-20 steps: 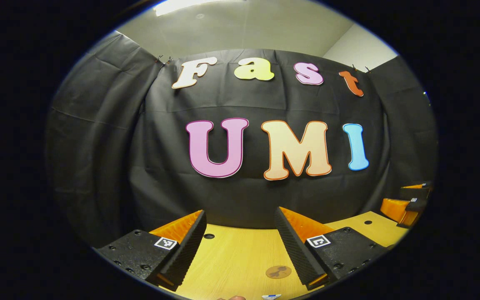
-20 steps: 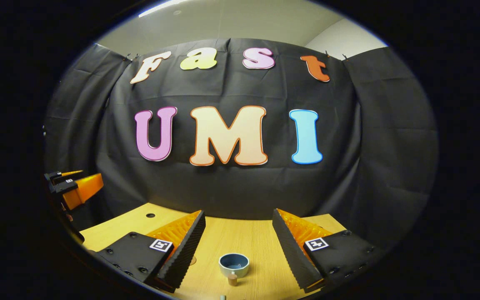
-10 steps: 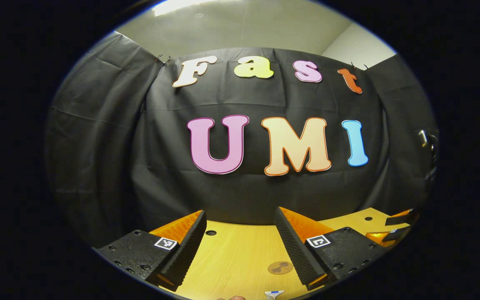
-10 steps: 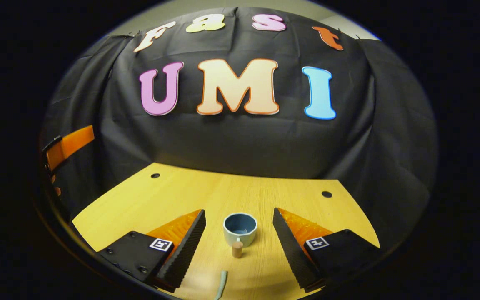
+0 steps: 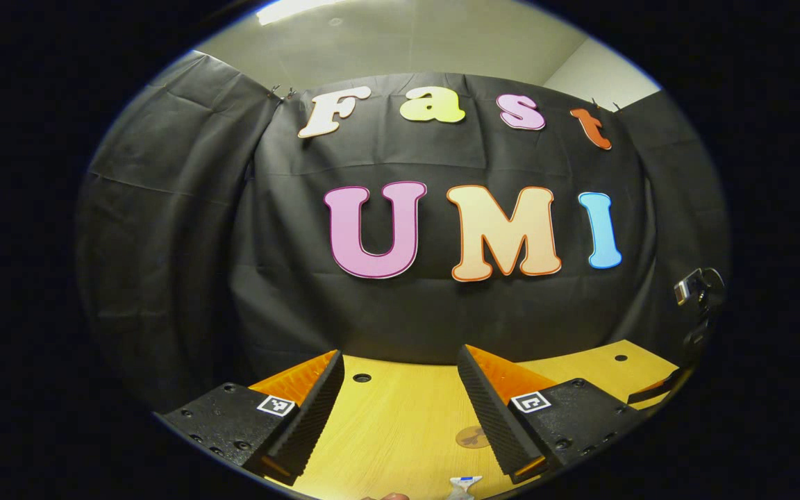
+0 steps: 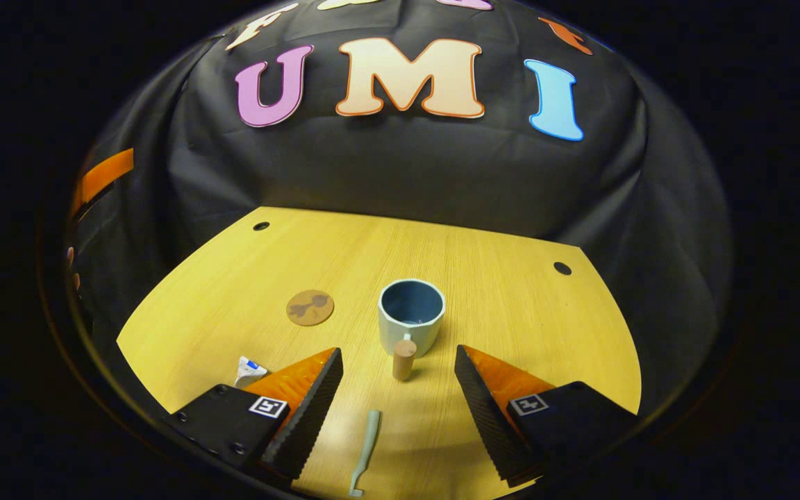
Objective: Put the toothbrush and toothpaste on the desktop into the cup, then pick up the cup and place it on the coaster on the desktop.
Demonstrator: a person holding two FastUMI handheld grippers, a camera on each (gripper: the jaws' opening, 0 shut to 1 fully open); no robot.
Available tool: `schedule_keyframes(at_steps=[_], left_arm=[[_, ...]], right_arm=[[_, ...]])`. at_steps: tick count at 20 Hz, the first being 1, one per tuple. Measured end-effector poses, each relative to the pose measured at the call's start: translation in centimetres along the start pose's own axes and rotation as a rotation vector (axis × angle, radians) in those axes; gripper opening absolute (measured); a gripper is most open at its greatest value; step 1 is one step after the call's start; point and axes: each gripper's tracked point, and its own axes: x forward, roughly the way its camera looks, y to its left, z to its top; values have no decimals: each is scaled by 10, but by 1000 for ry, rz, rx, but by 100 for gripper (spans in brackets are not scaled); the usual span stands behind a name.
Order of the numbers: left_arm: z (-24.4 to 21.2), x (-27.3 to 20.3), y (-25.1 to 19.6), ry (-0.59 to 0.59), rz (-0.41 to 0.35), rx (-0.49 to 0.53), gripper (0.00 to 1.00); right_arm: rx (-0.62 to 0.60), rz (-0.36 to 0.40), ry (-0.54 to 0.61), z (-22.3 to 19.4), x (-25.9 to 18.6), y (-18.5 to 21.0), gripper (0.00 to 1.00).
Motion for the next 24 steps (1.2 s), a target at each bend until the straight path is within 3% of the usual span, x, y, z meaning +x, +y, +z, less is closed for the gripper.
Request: schedule_keyframes(at_steps=[14,24], left_arm=[[-24,-5,21,54,35,2,96],[-38,-1,22,89,25,-6,96]], right_arm=[[12,39,447,-111,26,15,100],[-75,80,634,-149,33,27,96]])
